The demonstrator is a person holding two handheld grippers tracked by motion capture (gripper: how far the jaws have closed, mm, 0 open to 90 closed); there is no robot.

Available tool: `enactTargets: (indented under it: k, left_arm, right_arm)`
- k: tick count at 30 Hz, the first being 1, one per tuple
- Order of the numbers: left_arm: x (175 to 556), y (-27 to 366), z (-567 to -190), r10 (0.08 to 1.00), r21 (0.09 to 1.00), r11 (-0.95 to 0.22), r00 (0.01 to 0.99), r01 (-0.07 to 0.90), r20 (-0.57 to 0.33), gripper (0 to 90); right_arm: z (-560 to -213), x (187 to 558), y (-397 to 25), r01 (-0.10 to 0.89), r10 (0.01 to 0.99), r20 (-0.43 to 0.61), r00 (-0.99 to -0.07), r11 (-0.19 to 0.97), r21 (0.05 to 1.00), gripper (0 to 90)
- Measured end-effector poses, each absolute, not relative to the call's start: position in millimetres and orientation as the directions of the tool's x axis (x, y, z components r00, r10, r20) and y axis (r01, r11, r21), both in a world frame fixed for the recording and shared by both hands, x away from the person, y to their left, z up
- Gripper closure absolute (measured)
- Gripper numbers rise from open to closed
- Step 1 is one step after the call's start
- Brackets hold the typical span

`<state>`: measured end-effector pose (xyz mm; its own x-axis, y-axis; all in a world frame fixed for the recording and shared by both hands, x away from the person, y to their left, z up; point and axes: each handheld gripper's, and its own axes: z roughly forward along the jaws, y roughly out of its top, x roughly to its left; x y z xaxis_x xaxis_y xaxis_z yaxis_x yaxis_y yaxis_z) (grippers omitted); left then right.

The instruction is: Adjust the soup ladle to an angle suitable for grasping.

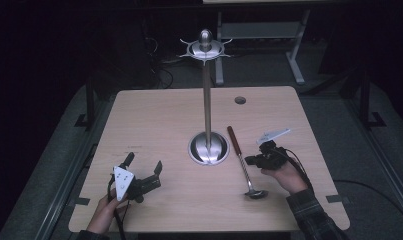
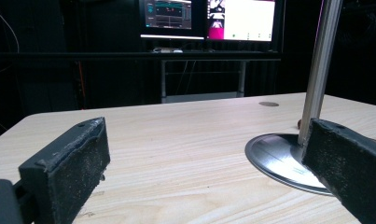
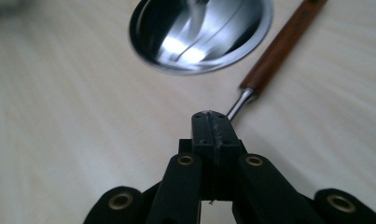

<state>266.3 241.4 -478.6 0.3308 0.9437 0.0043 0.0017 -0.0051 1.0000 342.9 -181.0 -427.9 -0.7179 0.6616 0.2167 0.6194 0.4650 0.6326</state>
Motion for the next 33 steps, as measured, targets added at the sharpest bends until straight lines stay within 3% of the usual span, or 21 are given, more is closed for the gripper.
enactTargets:
  k: [14, 33]
  left_arm:
    - [266, 241, -479, 0.944, 1.000, -0.006, 0.331, 0.002, 0.005, 0.2]
    - [266, 241, -479, 0.944, 1.000, -0.005, 0.331, 0.002, 0.004, 0.2]
  right_arm:
    - [-436, 318, -155, 0.635, 0.638, 0.191, -0.746, 0.595, 0.493, 89.8]
    - [-443, 319, -154, 0.657, 0.654, 0.182, -0.735, 0.619, 0.431, 89.8]
